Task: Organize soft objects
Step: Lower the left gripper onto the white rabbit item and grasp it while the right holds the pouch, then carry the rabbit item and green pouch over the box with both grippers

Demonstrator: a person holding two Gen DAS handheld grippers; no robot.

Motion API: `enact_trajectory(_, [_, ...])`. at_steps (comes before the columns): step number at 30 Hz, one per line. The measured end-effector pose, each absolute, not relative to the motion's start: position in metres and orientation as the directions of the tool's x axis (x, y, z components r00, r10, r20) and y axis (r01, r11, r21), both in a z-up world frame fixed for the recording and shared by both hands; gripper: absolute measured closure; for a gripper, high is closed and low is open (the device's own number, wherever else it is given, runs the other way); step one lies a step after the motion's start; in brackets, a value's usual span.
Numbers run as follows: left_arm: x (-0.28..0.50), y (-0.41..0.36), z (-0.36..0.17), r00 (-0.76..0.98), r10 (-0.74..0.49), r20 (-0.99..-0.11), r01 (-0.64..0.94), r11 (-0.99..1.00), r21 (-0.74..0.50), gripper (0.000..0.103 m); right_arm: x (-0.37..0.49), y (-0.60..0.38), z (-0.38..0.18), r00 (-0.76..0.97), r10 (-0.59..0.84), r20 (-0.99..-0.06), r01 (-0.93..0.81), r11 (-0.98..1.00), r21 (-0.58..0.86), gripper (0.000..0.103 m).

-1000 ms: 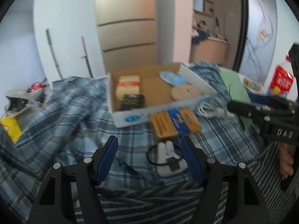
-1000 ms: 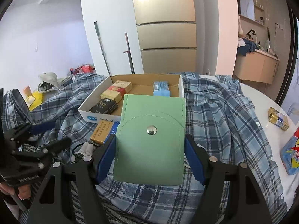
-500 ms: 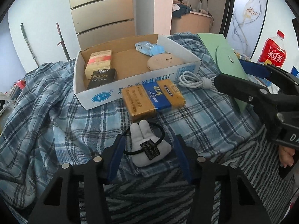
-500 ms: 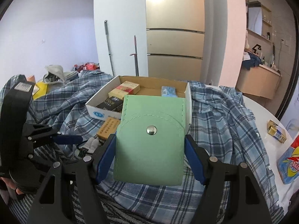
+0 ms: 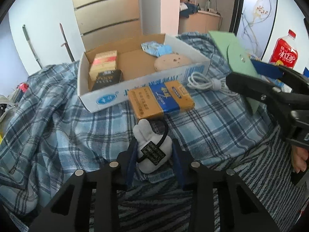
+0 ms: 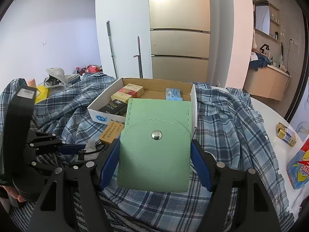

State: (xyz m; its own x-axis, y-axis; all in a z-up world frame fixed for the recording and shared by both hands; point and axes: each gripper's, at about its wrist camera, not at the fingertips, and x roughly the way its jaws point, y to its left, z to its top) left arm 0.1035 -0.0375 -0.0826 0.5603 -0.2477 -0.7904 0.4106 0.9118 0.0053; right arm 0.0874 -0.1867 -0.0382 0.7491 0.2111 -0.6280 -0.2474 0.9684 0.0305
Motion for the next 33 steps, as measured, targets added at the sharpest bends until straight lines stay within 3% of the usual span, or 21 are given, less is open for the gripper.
enact_trajectory(10, [0.071, -0.01, -0.042, 0.762, -0.281, -0.583, 0.331, 0.943, -0.022, 0.067, 0.076, -0.19, -0.029, 0.788, 0.237, -0.569, -0.262, 0.964, 0.039, 0.032])
enact_trajectory(14, [0.062, -0.012, -0.033, 0.809, -0.274, -0.52, 0.332, 0.943, 0.02, 0.067, 0.071, -0.188, -0.025, 0.806, 0.244, -0.539, -0.276, 0.961, 0.023, 0.032])
enact_trajectory(20, [0.053, -0.023, -0.029, 0.834, -0.24, -0.497, 0.328, 0.94, 0.097, 0.067, 0.071, -0.19, -0.023, 0.813, 0.239, -0.531, -0.271, 0.962, 0.02, 0.032])
enact_trajectory(33, [0.043, -0.02, -0.022, 0.866, -0.23, -0.443, 0.301, 0.949, 0.095, 0.066, 0.069, -0.198, -0.018, 0.834, 0.234, -0.5, -0.249, 0.968, 0.036, 0.032])
